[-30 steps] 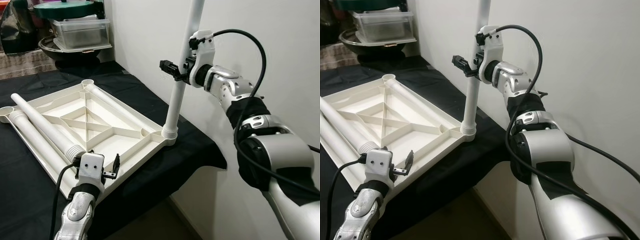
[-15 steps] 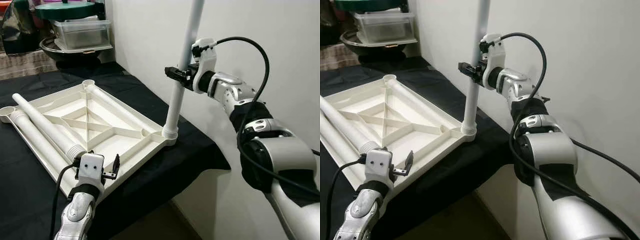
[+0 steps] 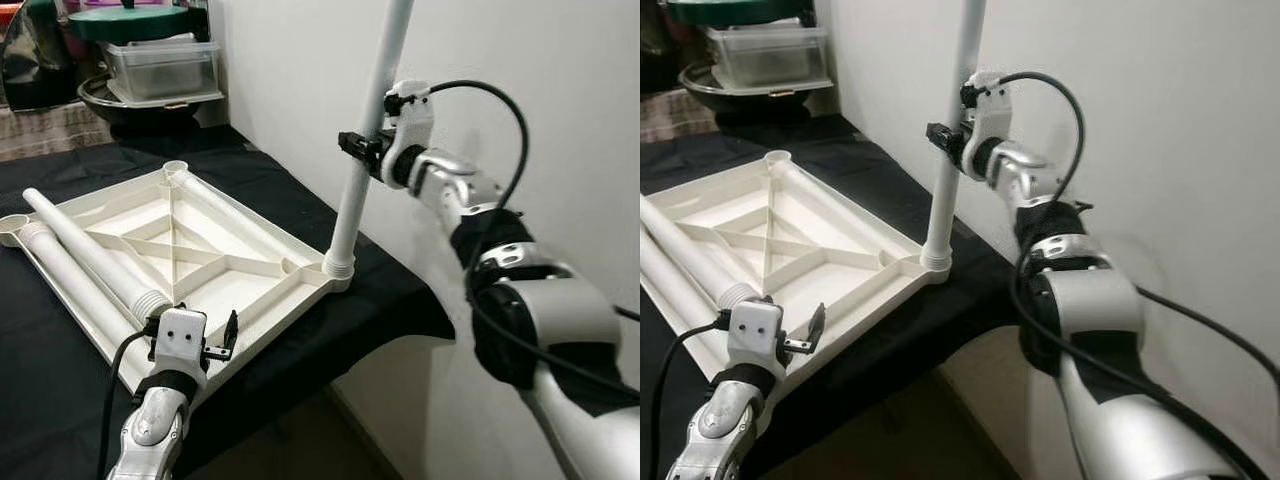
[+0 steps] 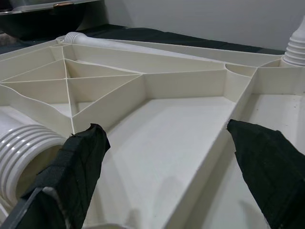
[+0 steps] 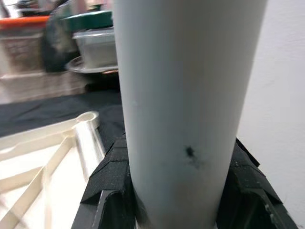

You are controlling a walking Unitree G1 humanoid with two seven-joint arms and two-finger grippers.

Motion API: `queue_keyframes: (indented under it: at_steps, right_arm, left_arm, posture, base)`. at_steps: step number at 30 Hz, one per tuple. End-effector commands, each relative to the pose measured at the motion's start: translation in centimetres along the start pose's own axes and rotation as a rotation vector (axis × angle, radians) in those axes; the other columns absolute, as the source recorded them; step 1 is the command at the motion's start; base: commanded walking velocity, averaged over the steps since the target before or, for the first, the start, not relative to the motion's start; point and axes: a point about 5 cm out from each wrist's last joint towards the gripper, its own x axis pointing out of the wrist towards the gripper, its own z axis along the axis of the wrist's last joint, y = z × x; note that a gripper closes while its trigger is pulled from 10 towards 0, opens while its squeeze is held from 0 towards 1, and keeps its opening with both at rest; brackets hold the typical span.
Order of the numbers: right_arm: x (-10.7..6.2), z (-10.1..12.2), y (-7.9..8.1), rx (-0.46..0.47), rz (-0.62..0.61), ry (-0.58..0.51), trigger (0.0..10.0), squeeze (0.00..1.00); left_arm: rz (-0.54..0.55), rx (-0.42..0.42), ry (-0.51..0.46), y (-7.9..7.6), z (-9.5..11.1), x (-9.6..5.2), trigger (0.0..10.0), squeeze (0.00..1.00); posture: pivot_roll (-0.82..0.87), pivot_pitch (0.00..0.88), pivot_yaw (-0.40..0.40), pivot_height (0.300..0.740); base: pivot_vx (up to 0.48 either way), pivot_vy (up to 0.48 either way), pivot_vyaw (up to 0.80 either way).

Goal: Building children table

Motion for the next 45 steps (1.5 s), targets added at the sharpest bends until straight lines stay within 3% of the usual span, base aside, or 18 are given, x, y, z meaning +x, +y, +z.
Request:
queue_keyframes:
  at_steps: [1,5,9,11,12,14,15,18,33,34,35,36,45]
  right_arm:
    - [-0.1,-3.5,-0.1,0.081,-0.053,0.107,0.0,0.0]
    - [0.2,-6.4,1.8,0.142,-0.25,0.17,0.0,0.0]
    - [0.3,-7.2,2.7,0.153,-0.359,0.177,0.0,0.0]
    - [0.4,-7.3,3.9,0.156,-0.403,0.175,0.0,0.0]
    - [0.4,-7.3,3.9,0.156,-0.403,0.175,0.0,0.0]
    - [0.7,-7.1,6.0,0.156,-0.437,0.171,0.0,0.0]
    - [0.7,-7.1,6.0,0.156,-0.437,0.171,0.0,0.0]
    - [0.9,-6.8,8.0,0.171,-0.431,0.184,0.0,0.0]
    - [1.0,-5.6,9.9,0.23,-0.472,0.172,0.0,0.0]
    - [1.0,-5.6,10.0,0.233,-0.466,0.173,4.7,0.0]
    - [1.0,-5.6,10.0,0.235,-0.463,0.174,4.7,0.0]
    - [1.1,-5.4,10.1,0.238,-0.454,0.173,10.0,0.0]
    - [1.3,-4.2,10.5,0.239,-0.399,0.155,10.0,0.0]
  left_arm:
    - [-0.009,0.004,0.017,-0.1,-0.2,-0.1,10.0,0.0]
    - [-0.007,0.006,0.016,0.0,-0.2,0.0,10.0,0.0]
    - [-0.007,0.007,0.016,0.0,-0.3,0.1,10.0,0.0]
    - [-0.006,0.005,0.016,-0.1,-0.3,0.1,10.0,0.0]
    - [-0.006,0.005,0.016,-0.1,-0.3,0.1,10.0,0.0]
    - [-0.008,0.0,0.015,-0.3,-0.3,0.1,10.0,0.0]
    - [-0.008,0.0,0.015,-0.3,-0.3,0.1,10.0,0.0]
    - [-0.011,-0.004,0.015,-0.7,-0.3,0.1,10.0,0.0]
    - [0.008,-0.012,0.017,-0.7,-0.5,-0.1,10.0,0.0]
    - [0.006,-0.012,0.016,-0.7,-0.4,0.0,10.0,0.0]
    - [0.005,-0.012,0.016,-0.7,-0.4,0.0,10.0,0.0]
    - [0.004,-0.012,0.015,-0.7,-0.4,0.0,10.0,0.0]
    - [0.0,-0.009,0.009,-0.7,-0.3,0.3,10.0,0.0]
  posture:
    - [0.04,0.0,-0.088,0.74]
    - [0.03,0.0,-0.094,0.74]
    - [0.03,0.0,-0.099,0.74]
    - [0.03,0.0,-0.103,0.74]
    - [0.03,0.0,-0.103,0.74]
    - [0.03,0.0,-0.106,0.74]
    - [0.03,0.0,-0.106,0.74]
    - [0.03,0.0,-0.123,0.74]
    - [0.04,0.0,-0.142,0.74]
    - [0.04,0.0,-0.14,0.74]
    - [0.04,0.0,-0.14,0.74]
    - [0.04,0.0,-0.137,0.74]
    - [0.04,0.0,-0.135,0.74]
  base:
    - [0.0,0.0,0.0]
    - [0.0,0.0,0.0]
    - [0.0,0.0,0.0]
    - [0.0,0.0,0.0]
    - [0.0,0.0,0.0]
    - [0.0,0.0,0.0]
    - [0.0,0.0,0.0]
    - [0.0,0.0,0.0]
    - [0.0,0.0,0.0]
    - [0.0,0.0,0.0]
    - [0.0,0.0,0.0]
    - [0.0,0.0,0.0]
    - [0.0,0.0,0.0]
